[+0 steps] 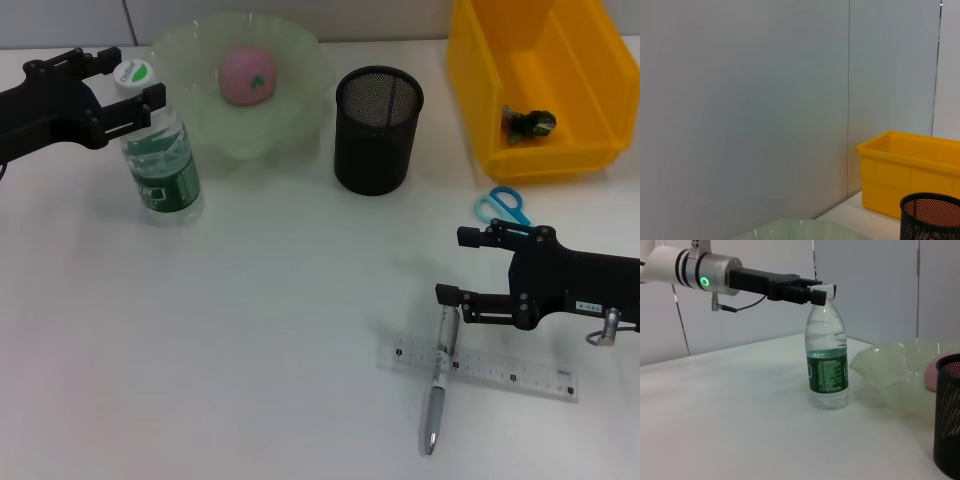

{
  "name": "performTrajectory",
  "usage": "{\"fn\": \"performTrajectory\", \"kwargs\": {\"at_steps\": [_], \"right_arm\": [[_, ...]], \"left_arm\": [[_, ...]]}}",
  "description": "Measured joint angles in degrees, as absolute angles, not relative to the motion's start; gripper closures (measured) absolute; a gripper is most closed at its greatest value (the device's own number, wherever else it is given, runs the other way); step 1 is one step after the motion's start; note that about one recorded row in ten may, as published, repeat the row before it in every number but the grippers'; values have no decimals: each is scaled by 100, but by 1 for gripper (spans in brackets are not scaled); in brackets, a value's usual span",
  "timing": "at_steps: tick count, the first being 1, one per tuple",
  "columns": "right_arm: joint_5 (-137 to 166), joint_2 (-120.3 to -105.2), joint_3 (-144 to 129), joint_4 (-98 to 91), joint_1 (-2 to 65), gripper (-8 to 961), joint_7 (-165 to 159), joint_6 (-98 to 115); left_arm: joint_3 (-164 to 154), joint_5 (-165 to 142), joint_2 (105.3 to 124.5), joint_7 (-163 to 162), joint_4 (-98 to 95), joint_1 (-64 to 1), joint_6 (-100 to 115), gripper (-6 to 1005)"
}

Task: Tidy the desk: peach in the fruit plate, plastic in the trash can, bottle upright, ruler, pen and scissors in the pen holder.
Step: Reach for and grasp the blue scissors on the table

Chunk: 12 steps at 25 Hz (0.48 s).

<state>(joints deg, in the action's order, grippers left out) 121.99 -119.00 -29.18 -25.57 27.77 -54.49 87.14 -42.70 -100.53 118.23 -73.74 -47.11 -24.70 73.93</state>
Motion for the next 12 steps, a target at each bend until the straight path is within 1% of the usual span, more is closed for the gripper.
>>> {"fn": "performTrajectory", "kwargs": {"at_steps": [2, 7, 12], "right_arm": [[12199, -11900, -2918, -2558, 2777, 147, -5449, 8721], [12199, -11900, -2918, -2558, 2777, 147, -5449, 8726], [12199, -11900, -2918, -2558, 2777, 147, -5449, 8728]], "left_arm": [[-4270, -10053, 11823, -7378, -4711, -2469, 7392, 313], [-4271, -10053, 11815, -7410, -4711, -2469, 7408, 201], [-4271, -10043, 11813, -7414, -4714, -2468, 7428, 207]]}}
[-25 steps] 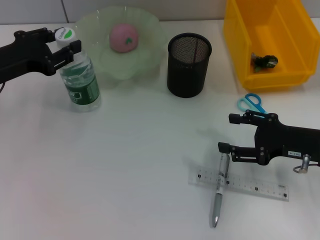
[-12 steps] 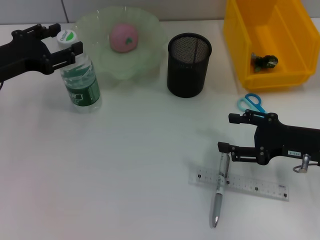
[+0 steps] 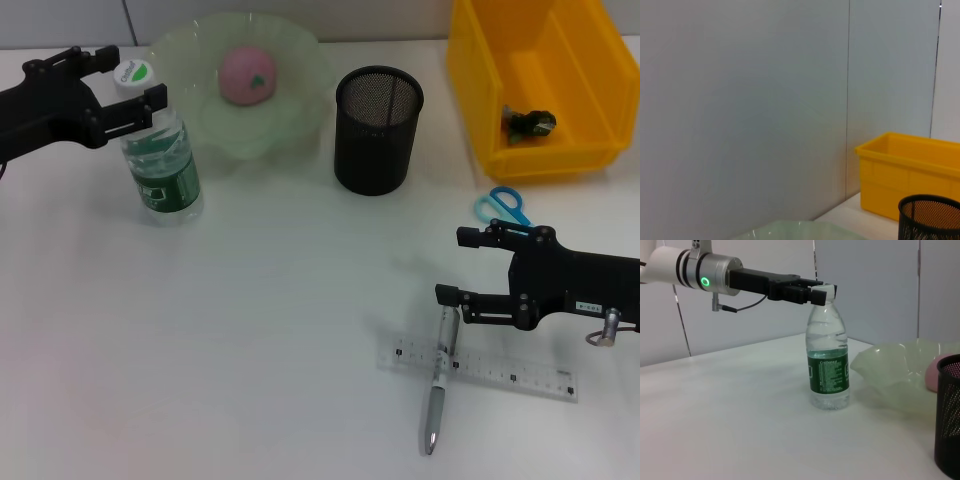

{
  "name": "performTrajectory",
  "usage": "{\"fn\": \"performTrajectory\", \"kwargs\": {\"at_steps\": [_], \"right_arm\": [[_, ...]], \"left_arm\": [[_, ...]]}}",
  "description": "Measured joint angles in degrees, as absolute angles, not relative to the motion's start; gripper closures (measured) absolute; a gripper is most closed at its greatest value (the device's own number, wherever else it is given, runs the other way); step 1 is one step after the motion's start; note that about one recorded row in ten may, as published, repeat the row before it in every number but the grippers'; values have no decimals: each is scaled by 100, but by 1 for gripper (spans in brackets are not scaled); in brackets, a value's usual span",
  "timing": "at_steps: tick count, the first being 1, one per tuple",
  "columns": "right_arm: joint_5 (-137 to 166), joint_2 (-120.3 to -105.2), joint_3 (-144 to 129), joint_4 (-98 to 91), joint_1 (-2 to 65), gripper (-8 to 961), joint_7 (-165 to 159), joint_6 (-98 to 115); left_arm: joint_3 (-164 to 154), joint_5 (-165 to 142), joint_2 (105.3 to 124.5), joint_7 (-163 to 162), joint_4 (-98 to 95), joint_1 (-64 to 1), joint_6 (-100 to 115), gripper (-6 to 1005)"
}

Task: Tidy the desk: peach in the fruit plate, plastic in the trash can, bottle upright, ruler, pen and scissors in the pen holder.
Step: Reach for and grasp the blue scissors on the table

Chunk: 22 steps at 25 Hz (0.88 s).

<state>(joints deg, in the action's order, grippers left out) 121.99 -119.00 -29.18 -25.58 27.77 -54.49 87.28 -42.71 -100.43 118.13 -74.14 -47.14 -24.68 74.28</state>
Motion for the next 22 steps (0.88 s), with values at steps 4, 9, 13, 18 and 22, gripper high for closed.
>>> {"fn": "performTrajectory", "kwargs": {"at_steps": [4, 9, 13, 18, 22], "right_arm": [[12199, -11900, -2918, -2557, 2767, 147, -5449, 8727], [12199, -11900, -2918, -2558, 2763, 148, -5449, 8714], [12199, -11900, -2918, -2557, 2765, 148, -5449, 8712], [12199, -11900, -2946, -2557, 2777, 148, -5449, 8710], [12199, -11900, -2986, -2558, 2784, 148, -5457, 8709]], "left_arm": [[-4272, -9765, 11816, -7380, -4695, -2418, 7508, 208], [-4270, -8954, 11789, -7305, -4520, -2326, 8206, 209], [-4264, -8592, 11777, -7343, -4399, -2295, 8699, 209], [-4354, -8477, 11754, -7369, -4032, -2333, 9478, 208], [-4879, -8491, 11761, -6837, -3377, -2349, 9847, 208]]}}
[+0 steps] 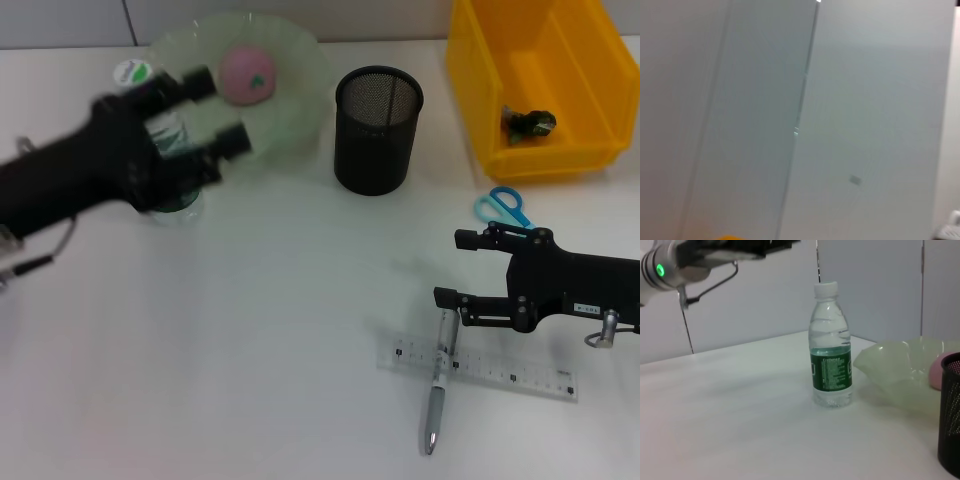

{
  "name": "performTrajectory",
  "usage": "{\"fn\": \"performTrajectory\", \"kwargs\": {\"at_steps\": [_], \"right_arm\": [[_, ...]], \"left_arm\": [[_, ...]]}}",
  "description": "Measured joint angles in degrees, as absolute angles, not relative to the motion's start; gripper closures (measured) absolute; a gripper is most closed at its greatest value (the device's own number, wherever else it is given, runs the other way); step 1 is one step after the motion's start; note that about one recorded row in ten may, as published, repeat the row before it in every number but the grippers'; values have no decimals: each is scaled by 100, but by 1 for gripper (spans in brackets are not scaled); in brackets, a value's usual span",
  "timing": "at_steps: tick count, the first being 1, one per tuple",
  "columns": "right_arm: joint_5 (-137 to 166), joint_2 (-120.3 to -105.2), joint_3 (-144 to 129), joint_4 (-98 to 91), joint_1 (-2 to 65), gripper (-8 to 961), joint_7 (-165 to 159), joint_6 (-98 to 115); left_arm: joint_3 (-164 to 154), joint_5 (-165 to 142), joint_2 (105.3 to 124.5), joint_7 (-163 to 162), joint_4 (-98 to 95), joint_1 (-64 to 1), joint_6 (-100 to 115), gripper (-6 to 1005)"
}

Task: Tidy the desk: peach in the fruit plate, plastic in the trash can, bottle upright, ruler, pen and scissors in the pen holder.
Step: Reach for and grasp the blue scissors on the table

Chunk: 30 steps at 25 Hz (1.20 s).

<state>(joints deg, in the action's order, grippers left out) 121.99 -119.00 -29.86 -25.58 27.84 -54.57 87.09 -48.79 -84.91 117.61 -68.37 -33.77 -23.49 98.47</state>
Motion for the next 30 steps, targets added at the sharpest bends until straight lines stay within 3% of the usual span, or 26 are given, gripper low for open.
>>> {"fn": "performTrajectory", "kwargs": {"at_steps": [13, 30], "right_arm": [[12199, -11900, -2988, -2557, 2804, 149, -5528, 8702], [12198, -11900, -2988, -2552, 2804, 149, -5613, 8560]], "left_arm": [[-5726, -8491, 11850, -4857, -1652, -2402, 9059, 209], [-6253, -8461, 11892, -4395, -1244, -2580, 8425, 210]]}}
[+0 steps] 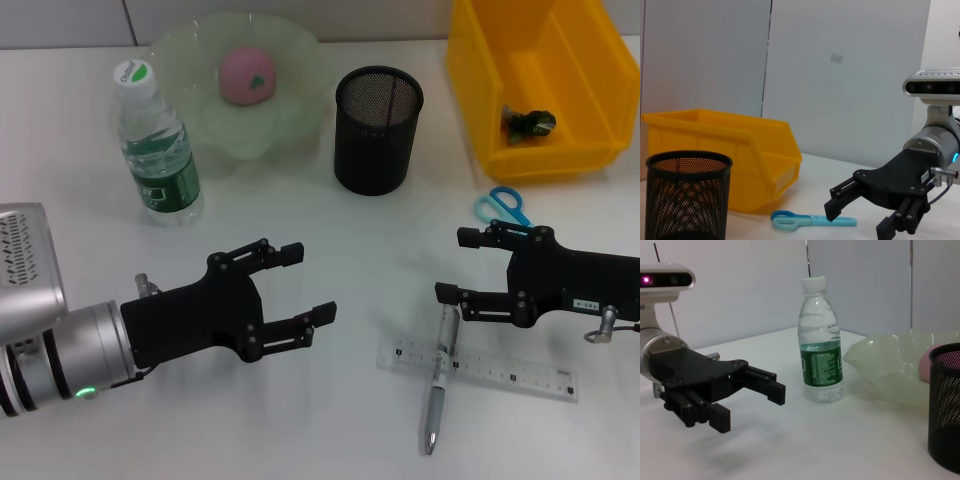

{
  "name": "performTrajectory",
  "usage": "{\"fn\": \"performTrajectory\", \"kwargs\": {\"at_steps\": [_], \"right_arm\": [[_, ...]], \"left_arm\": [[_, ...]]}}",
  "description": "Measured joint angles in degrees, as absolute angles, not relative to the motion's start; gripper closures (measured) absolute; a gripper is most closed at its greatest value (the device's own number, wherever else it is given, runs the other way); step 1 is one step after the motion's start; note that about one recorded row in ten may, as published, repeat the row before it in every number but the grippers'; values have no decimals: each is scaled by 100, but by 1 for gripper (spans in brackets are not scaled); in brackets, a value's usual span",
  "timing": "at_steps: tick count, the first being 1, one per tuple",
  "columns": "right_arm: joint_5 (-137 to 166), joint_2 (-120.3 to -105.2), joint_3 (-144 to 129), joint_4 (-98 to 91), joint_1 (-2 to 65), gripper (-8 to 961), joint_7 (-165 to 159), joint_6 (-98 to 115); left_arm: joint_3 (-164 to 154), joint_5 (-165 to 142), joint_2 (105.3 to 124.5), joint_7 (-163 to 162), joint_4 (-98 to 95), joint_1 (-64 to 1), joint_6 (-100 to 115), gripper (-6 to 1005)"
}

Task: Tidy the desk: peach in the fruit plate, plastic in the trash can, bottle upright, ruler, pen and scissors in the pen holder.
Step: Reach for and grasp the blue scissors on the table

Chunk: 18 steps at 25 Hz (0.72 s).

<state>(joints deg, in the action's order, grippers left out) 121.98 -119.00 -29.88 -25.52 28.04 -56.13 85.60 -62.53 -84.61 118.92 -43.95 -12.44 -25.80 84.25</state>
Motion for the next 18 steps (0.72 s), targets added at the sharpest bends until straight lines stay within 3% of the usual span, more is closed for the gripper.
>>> {"fn": "performTrajectory", "kwargs": {"at_steps": [18], "right_arm": [[12159, -11900, -2966, -2557, 2858, 150, -5768, 8549]], "left_arm": [[-6258, -8458, 11900, -4377, -1185, -2654, 8419, 211]]}}
